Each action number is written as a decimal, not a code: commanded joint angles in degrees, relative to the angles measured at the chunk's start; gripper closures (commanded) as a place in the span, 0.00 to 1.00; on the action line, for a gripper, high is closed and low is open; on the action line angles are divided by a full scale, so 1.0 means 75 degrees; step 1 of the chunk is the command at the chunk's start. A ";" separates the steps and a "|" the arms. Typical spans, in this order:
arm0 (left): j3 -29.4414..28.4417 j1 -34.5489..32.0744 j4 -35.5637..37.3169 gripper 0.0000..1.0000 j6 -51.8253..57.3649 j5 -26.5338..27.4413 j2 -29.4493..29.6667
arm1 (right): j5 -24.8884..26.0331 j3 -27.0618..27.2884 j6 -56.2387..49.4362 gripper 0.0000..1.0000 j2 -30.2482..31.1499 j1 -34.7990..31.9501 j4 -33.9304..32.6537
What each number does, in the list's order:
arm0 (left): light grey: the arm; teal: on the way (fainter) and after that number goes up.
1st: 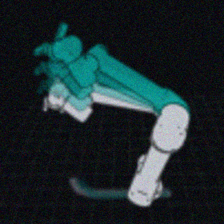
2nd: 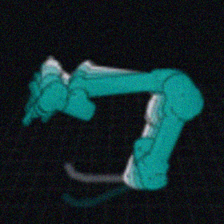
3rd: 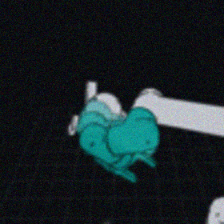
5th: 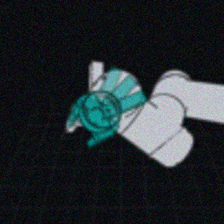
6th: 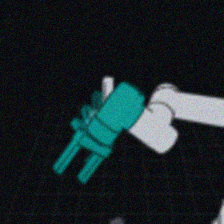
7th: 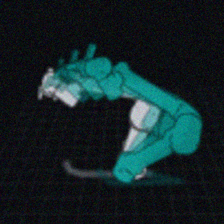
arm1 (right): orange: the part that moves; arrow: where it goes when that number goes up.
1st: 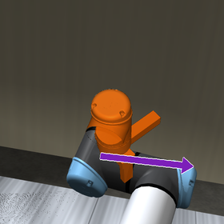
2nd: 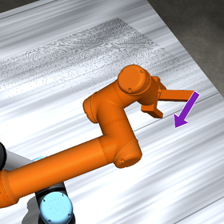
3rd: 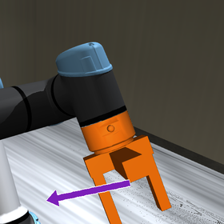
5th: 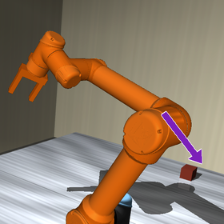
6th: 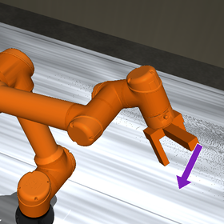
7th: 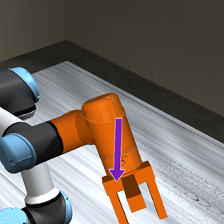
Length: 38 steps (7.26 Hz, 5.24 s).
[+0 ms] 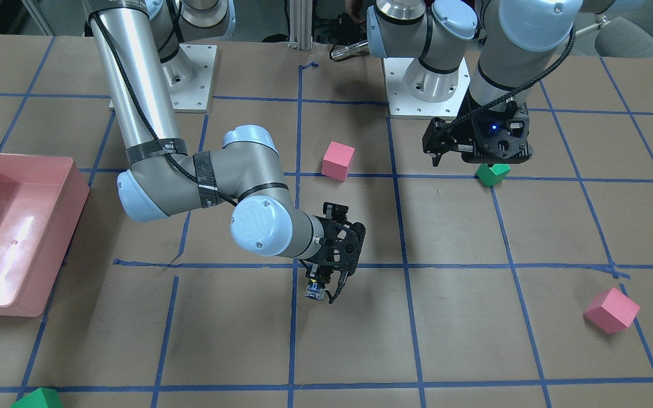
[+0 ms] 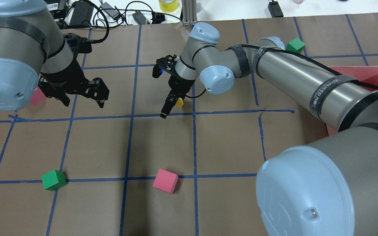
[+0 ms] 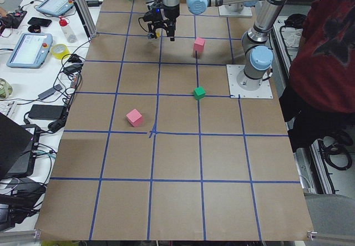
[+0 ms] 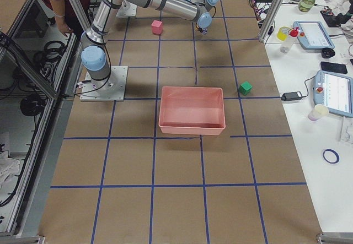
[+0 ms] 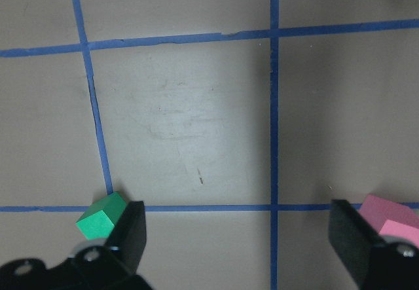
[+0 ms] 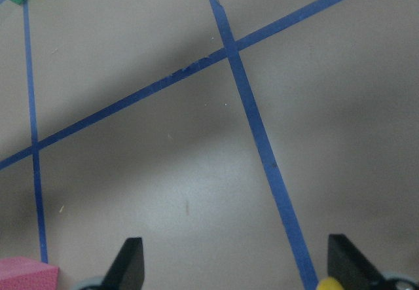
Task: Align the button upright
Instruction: 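Set the button down on the table and open the right gripper, then raise the right gripper and withdraw it from the button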
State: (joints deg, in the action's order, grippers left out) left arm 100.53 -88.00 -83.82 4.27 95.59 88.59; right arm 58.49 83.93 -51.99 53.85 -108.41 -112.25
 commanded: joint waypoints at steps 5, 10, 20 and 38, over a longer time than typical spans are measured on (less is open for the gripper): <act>0.0049 0.0003 -0.0015 0.00 -0.0007 0.0005 0.0000 | 0.0065 -0.0139 0.0077 0.00 -0.0207 0.0029 -0.0242; 0.0225 -0.0008 0.0044 0.00 0.0016 0.0016 0.0000 | 0.0686 -0.0138 -0.0413 0.00 -0.0231 0.0052 -0.0478; 0.0284 -0.0008 0.0055 0.00 0.0017 0.0028 0.0000 | 0.0477 0.0189 0.1443 0.00 -0.0115 0.0052 -0.1136; 0.0495 -0.0008 0.0243 0.00 0.0052 0.0040 0.0000 | 0.4296 0.0271 0.7237 0.00 0.3974 0.2303 0.3352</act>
State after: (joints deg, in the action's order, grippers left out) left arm 104.24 -88.07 -82.06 4.66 95.89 88.59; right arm 90.67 85.92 1.14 81.34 -91.12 -89.96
